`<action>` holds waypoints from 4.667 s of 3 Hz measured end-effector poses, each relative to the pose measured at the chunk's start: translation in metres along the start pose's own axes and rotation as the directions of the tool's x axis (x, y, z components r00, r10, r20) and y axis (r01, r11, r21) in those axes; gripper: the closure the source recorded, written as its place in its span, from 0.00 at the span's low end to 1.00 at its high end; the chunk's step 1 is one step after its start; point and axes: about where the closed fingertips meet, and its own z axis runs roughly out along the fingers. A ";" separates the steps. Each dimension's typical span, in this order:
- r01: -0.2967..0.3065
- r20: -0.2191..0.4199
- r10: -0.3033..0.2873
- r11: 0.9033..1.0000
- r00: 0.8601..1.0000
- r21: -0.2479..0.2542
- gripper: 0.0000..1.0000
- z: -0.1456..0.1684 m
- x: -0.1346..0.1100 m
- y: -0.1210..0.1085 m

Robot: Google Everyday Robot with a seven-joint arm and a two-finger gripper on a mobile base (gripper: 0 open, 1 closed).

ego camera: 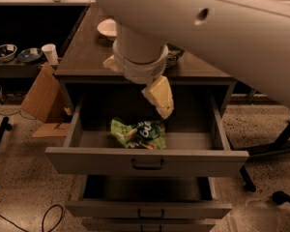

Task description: Pick green rice chip bag from top drawer and place on counter

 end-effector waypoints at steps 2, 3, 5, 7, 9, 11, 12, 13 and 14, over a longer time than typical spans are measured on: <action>0.136 0.031 -0.135 0.990 0.990 -0.040 0.00 0.029 -0.019 -0.012; 0.145 0.020 -0.144 0.988 0.989 -0.047 0.00 0.029 -0.021 -0.014; 0.399 0.043 -0.397 0.915 0.917 -0.054 0.00 0.093 -0.039 -0.061; 0.573 0.107 -0.567 0.818 0.817 -0.038 0.00 0.188 -0.058 -0.067; 0.614 0.170 -0.596 0.786 0.784 -0.075 0.00 0.265 -0.048 -0.053; 0.594 0.191 -0.564 0.784 0.803 -0.180 0.14 0.287 -0.021 -0.014; 0.575 0.194 -0.543 0.791 0.817 -0.209 0.38 0.289 -0.015 -0.006; 0.575 0.194 -0.543 0.791 0.817 -0.209 0.60 0.287 -0.014 -0.007; 0.511 0.162 -0.486 0.833 0.859 -0.210 0.84 0.261 -0.006 0.002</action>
Offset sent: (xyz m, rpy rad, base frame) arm 0.0032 0.0196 -0.0236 -0.0418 0.0350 0.1029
